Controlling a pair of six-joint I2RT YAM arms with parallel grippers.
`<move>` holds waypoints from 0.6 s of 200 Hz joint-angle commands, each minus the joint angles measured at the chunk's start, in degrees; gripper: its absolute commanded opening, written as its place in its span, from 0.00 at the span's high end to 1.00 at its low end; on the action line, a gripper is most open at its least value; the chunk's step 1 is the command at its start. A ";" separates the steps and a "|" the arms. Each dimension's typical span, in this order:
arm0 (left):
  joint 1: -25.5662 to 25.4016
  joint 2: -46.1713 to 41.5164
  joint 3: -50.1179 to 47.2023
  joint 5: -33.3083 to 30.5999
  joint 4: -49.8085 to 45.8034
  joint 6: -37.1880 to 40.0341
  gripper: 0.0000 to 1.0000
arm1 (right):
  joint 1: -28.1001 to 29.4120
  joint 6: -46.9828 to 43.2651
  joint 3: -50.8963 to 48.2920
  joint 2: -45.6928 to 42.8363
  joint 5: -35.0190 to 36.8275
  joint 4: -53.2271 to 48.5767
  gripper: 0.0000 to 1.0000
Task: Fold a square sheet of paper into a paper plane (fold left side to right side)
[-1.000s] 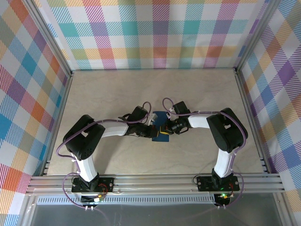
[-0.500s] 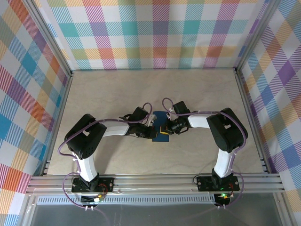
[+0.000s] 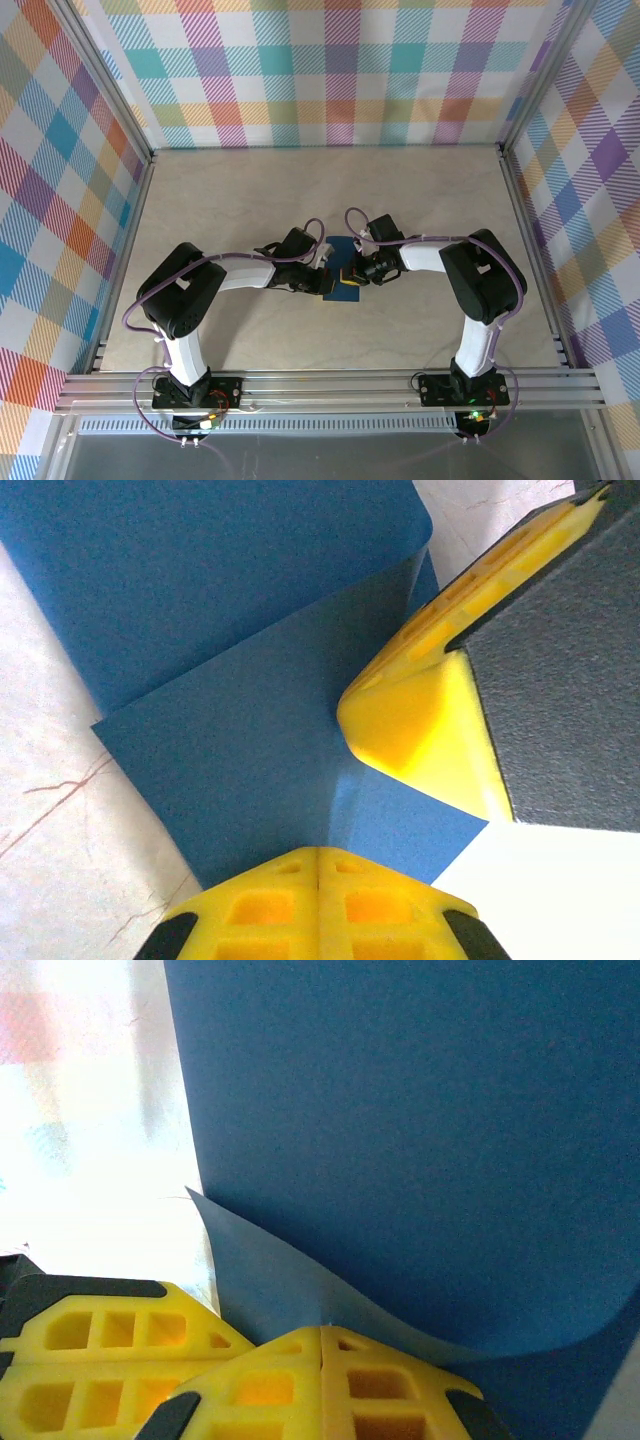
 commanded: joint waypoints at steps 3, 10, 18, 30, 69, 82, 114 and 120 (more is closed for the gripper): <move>-0.15 -1.40 0.33 -4.32 -3.02 1.44 1.00 | 0.46 -1.20 -1.07 0.55 3.89 -6.09 1.00; -0.15 -1.35 0.33 -4.53 -3.13 1.48 1.00 | 0.45 -1.21 -1.10 0.52 3.87 -6.11 1.00; -0.15 -1.40 0.26 -4.77 -3.21 1.48 1.00 | 0.45 -1.22 -1.10 0.51 3.87 -6.10 1.00; -0.16 -1.56 0.19 -5.21 -3.33 1.48 1.00 | 0.45 -1.17 -1.14 0.56 3.92 -6.05 1.00; -0.15 -2.07 0.07 -5.72 -3.57 1.68 1.00 | 0.45 -1.07 -1.28 0.59 3.91 -6.07 1.00; -0.15 -1.92 0.09 -5.84 -3.74 1.82 1.00 | 0.45 -1.04 -1.35 0.59 3.87 -6.03 1.00; -0.15 -1.39 -0.13 -5.94 -3.93 2.00 1.00 | 0.45 -1.07 -1.28 0.51 3.79 -6.07 1.00; -0.15 -1.33 -0.25 -6.03 -3.92 2.00 1.00 | 0.45 -1.14 -1.14 0.51 3.72 -6.12 1.00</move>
